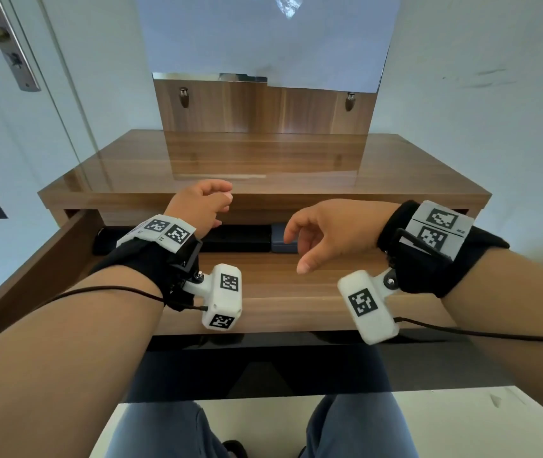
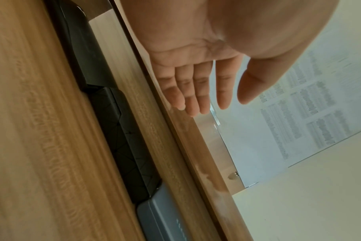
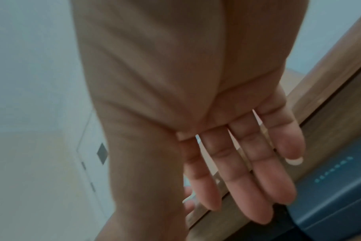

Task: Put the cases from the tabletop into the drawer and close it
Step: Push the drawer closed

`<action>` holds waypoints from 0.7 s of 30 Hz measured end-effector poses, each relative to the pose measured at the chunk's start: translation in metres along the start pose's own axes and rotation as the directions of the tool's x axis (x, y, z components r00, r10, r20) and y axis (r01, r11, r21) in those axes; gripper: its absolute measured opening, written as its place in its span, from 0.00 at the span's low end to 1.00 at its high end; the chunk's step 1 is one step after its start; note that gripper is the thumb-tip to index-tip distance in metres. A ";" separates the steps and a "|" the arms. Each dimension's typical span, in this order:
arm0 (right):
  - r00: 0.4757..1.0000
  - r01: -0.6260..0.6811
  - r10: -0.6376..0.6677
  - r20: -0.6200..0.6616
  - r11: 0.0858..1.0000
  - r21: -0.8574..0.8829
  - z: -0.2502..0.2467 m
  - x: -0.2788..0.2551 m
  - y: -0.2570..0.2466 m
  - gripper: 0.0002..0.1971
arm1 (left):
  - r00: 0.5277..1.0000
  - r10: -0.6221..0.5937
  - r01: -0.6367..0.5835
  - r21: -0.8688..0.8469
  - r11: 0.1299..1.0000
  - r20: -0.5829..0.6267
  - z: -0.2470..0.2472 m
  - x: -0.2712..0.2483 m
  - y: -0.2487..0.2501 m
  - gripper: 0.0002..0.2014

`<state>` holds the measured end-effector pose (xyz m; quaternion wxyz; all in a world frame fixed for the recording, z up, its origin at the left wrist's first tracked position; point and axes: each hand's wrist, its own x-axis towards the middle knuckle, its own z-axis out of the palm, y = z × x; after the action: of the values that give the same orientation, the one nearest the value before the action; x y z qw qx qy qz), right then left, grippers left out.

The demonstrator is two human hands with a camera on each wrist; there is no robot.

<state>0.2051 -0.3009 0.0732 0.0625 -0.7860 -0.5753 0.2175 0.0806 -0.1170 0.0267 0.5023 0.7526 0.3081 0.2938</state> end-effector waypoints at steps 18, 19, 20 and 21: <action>0.988 0.118 -0.088 0.130 0.962 -0.246 0.050 -0.030 -0.035 0.42 | 1.000 0.006 -0.006 -0.046 0.999 -0.003 -0.011 -0.017 0.015 0.09; 0.988 0.134 -0.107 0.110 0.952 -0.276 0.050 -0.030 -0.036 0.42 | 1.000 0.006 -0.006 -0.045 0.999 -0.002 -0.011 -0.018 0.015 0.09; 0.988 0.146 -0.125 0.089 0.940 -0.308 0.051 -0.030 -0.036 0.43 | 1.000 0.006 -0.006 -0.044 0.999 -0.001 -0.011 -0.018 0.016 0.09; 0.988 0.154 -0.139 0.068 0.929 -0.336 0.051 -0.030 -0.037 0.43 | 1.000 0.006 -0.006 -0.046 0.999 0.000 -0.010 -0.019 0.016 0.09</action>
<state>0.1443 -0.3242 0.0480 -0.0708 -0.7349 -0.6625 0.1264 0.0637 -0.1301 0.0423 0.5186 0.7417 0.2992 0.3023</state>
